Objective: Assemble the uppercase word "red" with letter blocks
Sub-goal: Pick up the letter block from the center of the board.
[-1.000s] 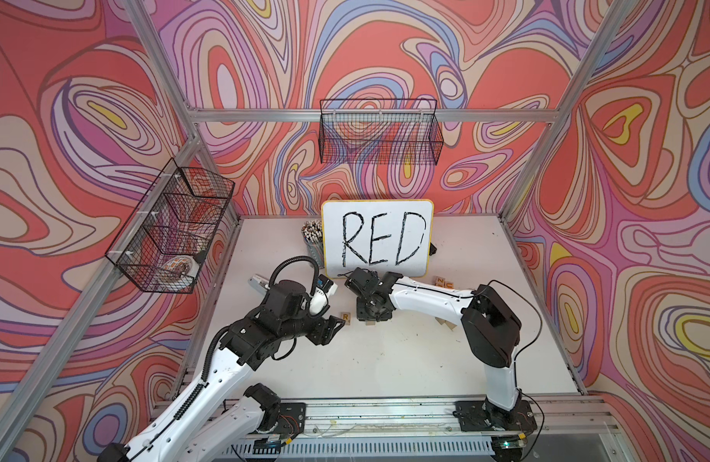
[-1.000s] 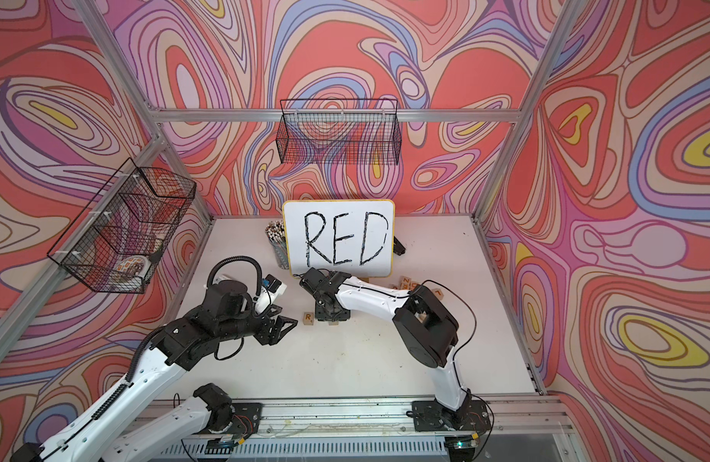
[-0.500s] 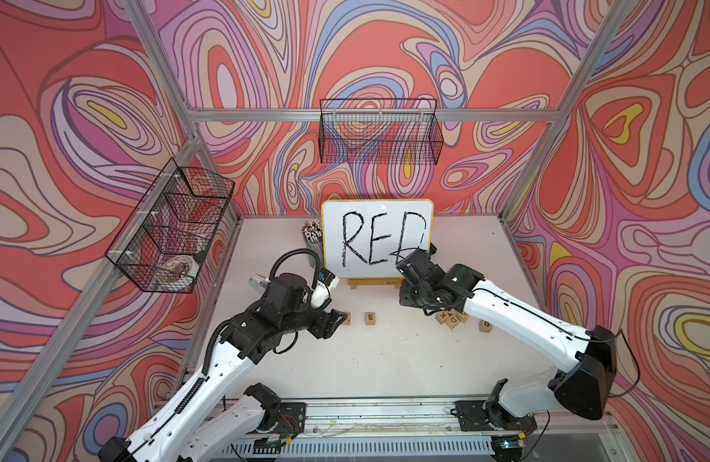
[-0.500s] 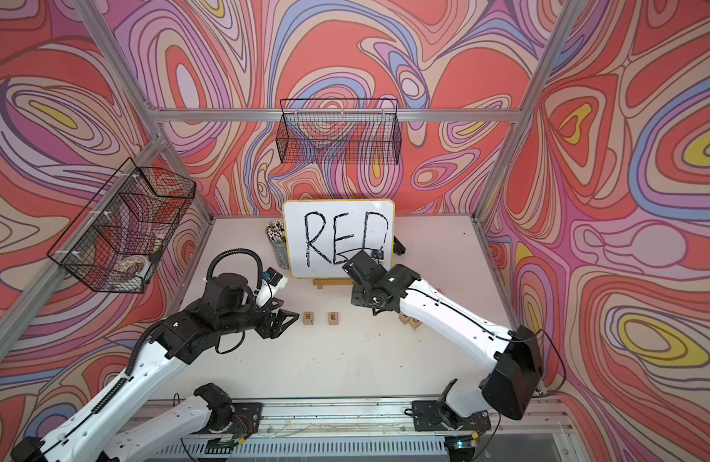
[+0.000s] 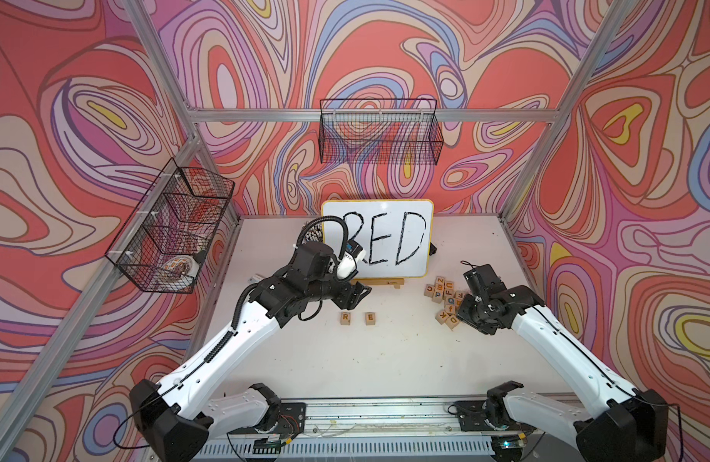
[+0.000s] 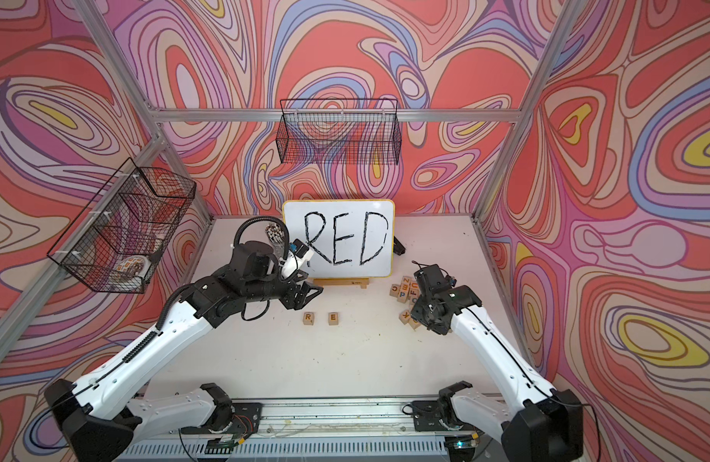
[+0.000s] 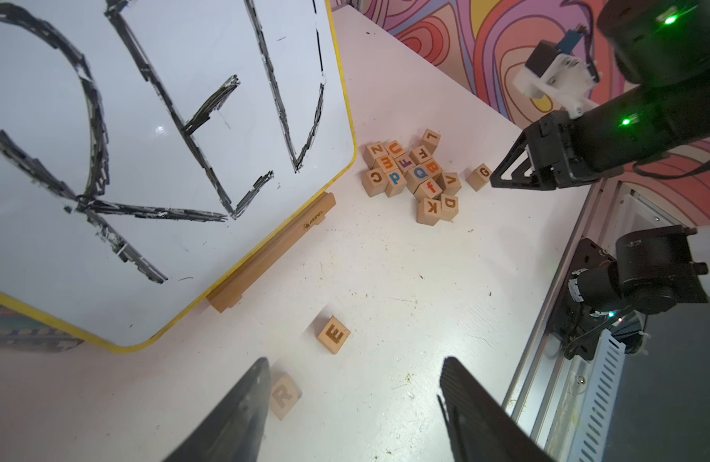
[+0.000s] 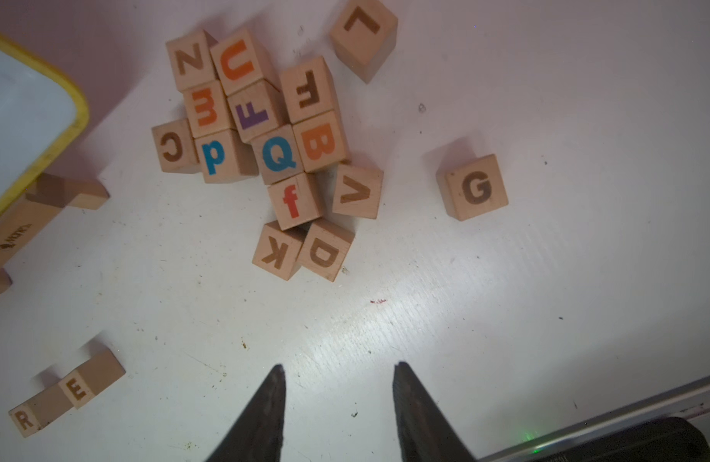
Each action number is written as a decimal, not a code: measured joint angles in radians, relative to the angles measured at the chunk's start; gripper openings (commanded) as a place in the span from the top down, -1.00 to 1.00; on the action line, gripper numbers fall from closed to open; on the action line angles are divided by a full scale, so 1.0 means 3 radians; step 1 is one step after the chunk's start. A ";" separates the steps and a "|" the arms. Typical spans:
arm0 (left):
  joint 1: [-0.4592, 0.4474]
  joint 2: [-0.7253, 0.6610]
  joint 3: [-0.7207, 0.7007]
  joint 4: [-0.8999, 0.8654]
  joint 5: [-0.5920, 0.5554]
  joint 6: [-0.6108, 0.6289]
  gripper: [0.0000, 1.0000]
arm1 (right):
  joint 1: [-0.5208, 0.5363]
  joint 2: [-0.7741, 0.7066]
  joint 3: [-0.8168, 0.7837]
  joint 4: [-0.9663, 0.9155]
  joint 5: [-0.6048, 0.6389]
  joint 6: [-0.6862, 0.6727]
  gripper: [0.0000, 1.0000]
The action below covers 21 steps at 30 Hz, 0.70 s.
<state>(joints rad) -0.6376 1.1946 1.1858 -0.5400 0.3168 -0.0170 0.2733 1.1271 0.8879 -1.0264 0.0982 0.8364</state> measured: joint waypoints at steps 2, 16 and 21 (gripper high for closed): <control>-0.0003 0.0027 -0.0038 0.0050 -0.0003 0.0000 -0.39 | -0.0107 0.0072 -0.0086 0.0106 -0.0112 -0.0029 0.07; -0.0010 -0.0076 -0.0333 0.0120 -0.0148 0.0022 -0.39 | -0.0351 0.0768 -0.0127 0.0731 -0.0434 -0.0201 0.08; -0.0010 -0.0089 -0.0334 0.0120 -0.0184 0.0023 -0.39 | -0.0362 0.0832 -0.0127 0.0797 -0.0435 -0.0233 0.08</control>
<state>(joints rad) -0.6407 1.1679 1.0855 -0.5041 0.2615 -0.0101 0.1646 1.3766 0.8497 -0.7872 -0.0322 0.7666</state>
